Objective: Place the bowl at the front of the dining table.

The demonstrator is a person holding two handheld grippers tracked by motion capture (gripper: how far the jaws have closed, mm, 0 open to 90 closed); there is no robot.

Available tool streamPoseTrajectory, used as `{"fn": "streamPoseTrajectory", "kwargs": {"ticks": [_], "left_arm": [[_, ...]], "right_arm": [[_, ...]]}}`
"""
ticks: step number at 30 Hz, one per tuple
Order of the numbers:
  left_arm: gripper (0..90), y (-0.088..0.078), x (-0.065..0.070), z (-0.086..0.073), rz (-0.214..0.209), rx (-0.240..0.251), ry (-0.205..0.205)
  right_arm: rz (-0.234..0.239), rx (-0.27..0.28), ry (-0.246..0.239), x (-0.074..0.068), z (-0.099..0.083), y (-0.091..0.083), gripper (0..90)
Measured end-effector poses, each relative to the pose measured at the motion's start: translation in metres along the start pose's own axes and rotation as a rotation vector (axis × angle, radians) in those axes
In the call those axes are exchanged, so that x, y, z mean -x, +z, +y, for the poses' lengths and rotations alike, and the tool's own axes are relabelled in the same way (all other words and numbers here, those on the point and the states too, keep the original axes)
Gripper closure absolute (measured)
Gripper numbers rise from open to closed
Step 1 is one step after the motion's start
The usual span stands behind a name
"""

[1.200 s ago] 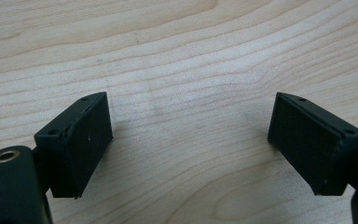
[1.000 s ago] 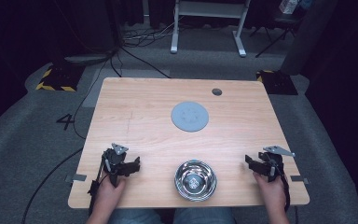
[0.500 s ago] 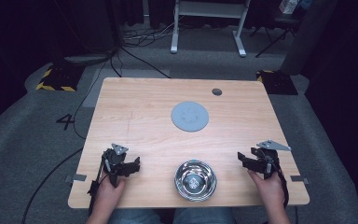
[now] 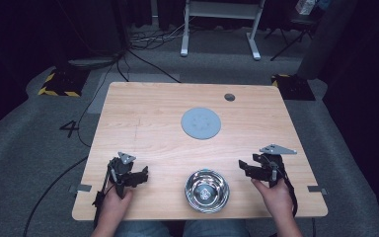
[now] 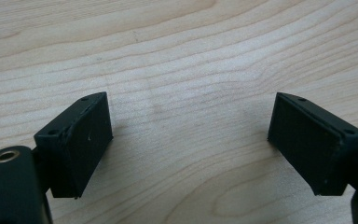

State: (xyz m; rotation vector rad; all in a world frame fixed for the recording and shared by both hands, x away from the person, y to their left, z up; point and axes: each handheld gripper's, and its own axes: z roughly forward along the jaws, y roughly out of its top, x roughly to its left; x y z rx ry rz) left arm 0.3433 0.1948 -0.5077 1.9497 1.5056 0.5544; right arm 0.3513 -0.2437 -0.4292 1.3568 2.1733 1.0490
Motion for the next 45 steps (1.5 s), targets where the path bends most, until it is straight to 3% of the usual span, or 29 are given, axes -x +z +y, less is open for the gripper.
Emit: {"fn": "streamPoseTrajectory", "kwargs": {"ticks": [9, 18, 29, 31, 39, 40, 45], "left_arm": [[13.6, 0.0, 0.0, 0.0, 0.0, 0.0, 0.0], [13.6, 0.0, 0.0, 0.0, -0.001, 0.0, 0.0], [13.6, 0.0, 0.0, 0.0, -0.001, 0.0, 0.002], [13.6, 0.0, 0.0, 0.0, -0.001, 0.0, 0.002], [13.6, 0.0, 0.0, 0.0, -0.002, 0.0, 0.002], [13.6, 0.0, 0.0, 0.0, -0.002, 0.0, 0.002], [13.6, 0.0, 0.0, 0.0, -0.001, 0.0, 0.002]], "right_arm": [[0.055, -0.025, -0.034, -0.02, 0.009, 0.001, 35.4], [0.128, -0.125, -0.039, -0.034, 0.01, 0.015, 36.9], [0.19, -0.182, -0.057, -0.052, 0.009, 0.031, 37.8], [0.228, -0.226, -0.041, -0.057, 0.008, 0.036, 42.9], [0.267, -0.343, -0.014, -0.057, 0.004, 0.053, 55.9], [0.29, -0.377, -0.01, -0.056, 0.003, 0.059, 60.7], [0.33, -0.43, 0.021, -0.052, 0.001, 0.069, 67.3]]}}
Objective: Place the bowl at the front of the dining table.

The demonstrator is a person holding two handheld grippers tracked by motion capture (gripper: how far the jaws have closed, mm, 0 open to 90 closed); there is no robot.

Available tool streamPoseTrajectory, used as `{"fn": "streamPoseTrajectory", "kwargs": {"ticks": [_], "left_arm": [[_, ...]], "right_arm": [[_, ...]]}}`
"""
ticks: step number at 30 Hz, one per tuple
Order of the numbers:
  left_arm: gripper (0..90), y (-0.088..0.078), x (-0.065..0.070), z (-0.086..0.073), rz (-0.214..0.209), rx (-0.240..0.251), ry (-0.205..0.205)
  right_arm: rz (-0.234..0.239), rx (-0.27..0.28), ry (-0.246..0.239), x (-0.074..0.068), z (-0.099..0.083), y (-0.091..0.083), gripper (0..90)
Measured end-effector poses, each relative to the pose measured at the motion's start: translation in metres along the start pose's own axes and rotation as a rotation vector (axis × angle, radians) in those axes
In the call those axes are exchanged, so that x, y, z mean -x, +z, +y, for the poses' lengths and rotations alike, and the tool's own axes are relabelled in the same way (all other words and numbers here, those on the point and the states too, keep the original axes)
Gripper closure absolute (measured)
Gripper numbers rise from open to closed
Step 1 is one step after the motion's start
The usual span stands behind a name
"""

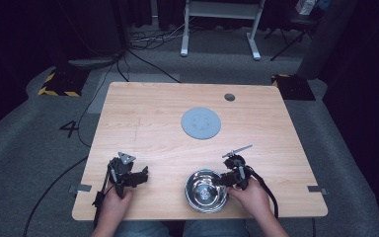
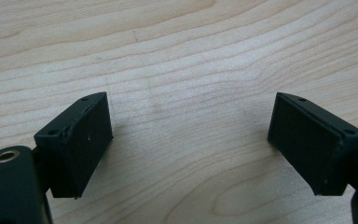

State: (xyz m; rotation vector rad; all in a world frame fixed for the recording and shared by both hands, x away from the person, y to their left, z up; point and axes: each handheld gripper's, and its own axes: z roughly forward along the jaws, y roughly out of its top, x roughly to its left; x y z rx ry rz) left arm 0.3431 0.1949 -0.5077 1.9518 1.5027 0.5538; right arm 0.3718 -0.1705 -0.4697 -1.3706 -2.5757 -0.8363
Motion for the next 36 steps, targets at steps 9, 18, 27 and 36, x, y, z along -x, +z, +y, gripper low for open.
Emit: {"fn": "streamPoseTrajectory", "kwargs": {"ticks": [9, 18, 27, 36], "left_arm": [[13.6, 0.0, 0.0, 0.0, -0.001, 0.0, 0.001], [13.6, 0.0, 0.0, 0.0, -0.001, 0.0, 0.001], [13.6, 0.0, 0.0, 0.0, -0.001, 0.0, 0.001], [13.6, 0.0, 0.0, 0.0, 0.0, 0.0, 0.0]], "right_arm": [[0.034, -0.042, 0.018, 0.003, 0.001, 0.007, 83.0], [-0.006, 0.013, -0.016, -0.006, 0.004, -0.006, 85.7], [-0.053, 0.077, -0.04, -0.013, 0.016, -0.027, 85.6], [-0.096, 0.117, -0.058, -0.013, 0.037, -0.048, 85.6]]}}
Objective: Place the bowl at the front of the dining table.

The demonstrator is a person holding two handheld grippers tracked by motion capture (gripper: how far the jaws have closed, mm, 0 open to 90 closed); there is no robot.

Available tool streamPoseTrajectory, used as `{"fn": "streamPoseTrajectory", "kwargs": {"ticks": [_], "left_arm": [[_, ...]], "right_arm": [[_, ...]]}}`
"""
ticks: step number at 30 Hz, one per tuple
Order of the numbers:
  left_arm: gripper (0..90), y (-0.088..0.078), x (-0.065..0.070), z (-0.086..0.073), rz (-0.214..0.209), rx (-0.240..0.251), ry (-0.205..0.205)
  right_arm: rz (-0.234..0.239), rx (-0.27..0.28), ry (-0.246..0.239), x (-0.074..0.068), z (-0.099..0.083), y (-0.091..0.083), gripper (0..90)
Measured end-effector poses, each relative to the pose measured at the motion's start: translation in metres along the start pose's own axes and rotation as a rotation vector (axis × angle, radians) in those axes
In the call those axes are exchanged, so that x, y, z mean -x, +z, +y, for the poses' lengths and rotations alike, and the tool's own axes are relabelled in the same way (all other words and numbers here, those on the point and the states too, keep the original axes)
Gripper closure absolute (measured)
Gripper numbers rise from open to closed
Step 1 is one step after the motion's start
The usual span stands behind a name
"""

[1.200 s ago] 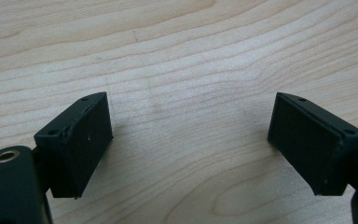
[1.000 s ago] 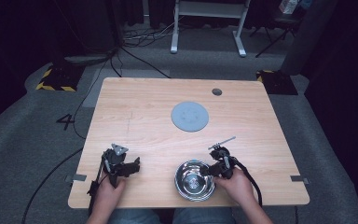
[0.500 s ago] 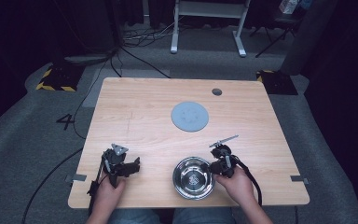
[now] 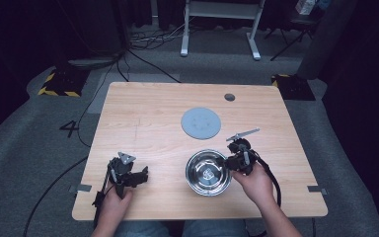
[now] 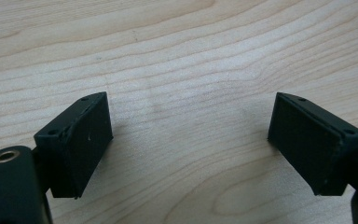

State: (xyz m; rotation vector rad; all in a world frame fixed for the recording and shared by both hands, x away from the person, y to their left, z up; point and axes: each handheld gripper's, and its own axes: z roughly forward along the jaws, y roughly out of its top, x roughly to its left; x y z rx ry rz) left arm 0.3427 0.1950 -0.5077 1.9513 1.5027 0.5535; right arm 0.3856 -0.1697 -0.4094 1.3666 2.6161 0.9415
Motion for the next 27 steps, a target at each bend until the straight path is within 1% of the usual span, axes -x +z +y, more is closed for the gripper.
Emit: {"fn": "streamPoseTrajectory", "kwargs": {"ticks": [6, 15, 20, 24, 27], "left_arm": [[13.6, 0.0, 0.0, -0.001, 0.0, 0.001, 0.002], [13.6, 0.0, 0.001, 0.0, 0.008, 0.001, -0.006], [13.6, 0.0, 0.001, 0.0, 0.009, 0.001, -0.006], [13.8, 0.001, 0.001, 0.001, 0.017, 0.003, -0.018], [13.8, 0.001, 0.001, 0.001, 0.017, 0.003, -0.018]], "right_arm": [[-0.02, 0.026, 0.002, 0.005, 0.014, -0.009, 85.6], [-0.07, 0.058, -0.003, 0.015, 0.039, -0.022, 85.6], [-0.095, 0.068, -0.001, 0.019, 0.051, -0.026, 85.6], [-0.116, 0.076, -0.002, 0.024, 0.061, -0.028, 85.6], [-0.132, 0.078, 0.004, 0.028, 0.068, -0.03, 85.6]]}}
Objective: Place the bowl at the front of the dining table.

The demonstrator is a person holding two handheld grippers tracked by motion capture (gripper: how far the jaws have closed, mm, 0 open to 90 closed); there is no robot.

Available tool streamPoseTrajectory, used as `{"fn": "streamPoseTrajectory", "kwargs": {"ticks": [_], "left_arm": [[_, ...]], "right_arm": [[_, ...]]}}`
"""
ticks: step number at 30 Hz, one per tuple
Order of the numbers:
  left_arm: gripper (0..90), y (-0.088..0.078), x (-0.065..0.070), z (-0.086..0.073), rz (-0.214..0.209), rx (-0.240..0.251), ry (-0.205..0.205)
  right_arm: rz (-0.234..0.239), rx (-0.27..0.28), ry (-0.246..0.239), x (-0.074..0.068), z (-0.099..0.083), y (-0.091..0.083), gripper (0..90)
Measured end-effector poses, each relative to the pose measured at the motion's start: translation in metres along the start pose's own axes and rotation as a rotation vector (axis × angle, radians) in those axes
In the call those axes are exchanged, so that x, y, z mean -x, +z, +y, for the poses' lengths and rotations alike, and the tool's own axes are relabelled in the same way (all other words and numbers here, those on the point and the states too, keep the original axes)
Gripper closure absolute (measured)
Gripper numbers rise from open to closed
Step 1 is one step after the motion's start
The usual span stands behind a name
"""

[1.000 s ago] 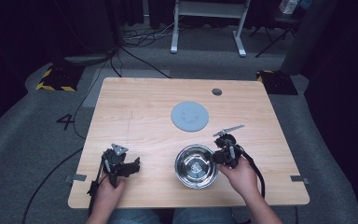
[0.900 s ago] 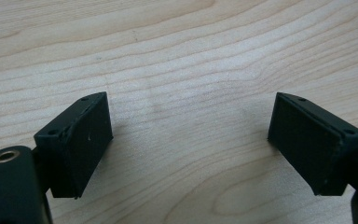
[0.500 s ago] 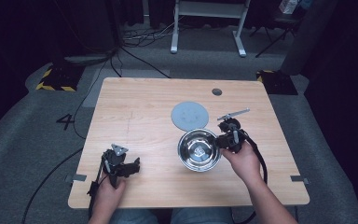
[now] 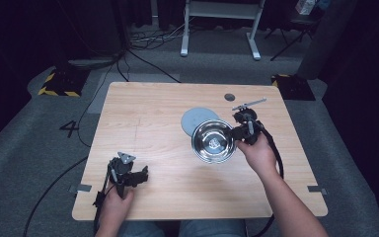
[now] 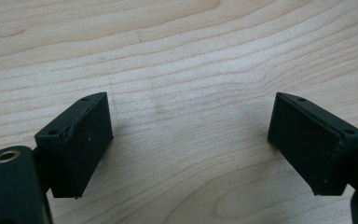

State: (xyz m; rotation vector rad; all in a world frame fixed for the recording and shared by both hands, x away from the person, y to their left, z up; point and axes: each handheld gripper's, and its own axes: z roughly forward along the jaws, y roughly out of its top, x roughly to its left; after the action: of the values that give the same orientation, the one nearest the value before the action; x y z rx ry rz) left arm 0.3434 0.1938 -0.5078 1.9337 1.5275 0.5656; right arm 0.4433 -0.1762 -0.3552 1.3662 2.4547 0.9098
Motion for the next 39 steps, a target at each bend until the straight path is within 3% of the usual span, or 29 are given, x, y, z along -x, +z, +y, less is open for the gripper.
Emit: {"fn": "streamPoseTrajectory", "kwargs": {"ticks": [8, 20, 39], "left_arm": [[13.8, 0.0, 0.0, 0.0, -0.001, -0.001, 0.001], [13.7, 0.0, -0.001, 0.001, -0.004, -0.003, 0.006], [13.7, 0.003, -0.001, 0.003, -0.004, -0.002, 0.008]], "right_arm": [[-0.027, 0.033, 0.041, 0.015, 0.024, 0.0, 85.6], [-0.093, 0.052, 0.067, 0.026, 0.062, 0.005, 85.6], [-0.156, 0.121, 0.186, 0.049, 0.098, 0.005, 85.5]]}}
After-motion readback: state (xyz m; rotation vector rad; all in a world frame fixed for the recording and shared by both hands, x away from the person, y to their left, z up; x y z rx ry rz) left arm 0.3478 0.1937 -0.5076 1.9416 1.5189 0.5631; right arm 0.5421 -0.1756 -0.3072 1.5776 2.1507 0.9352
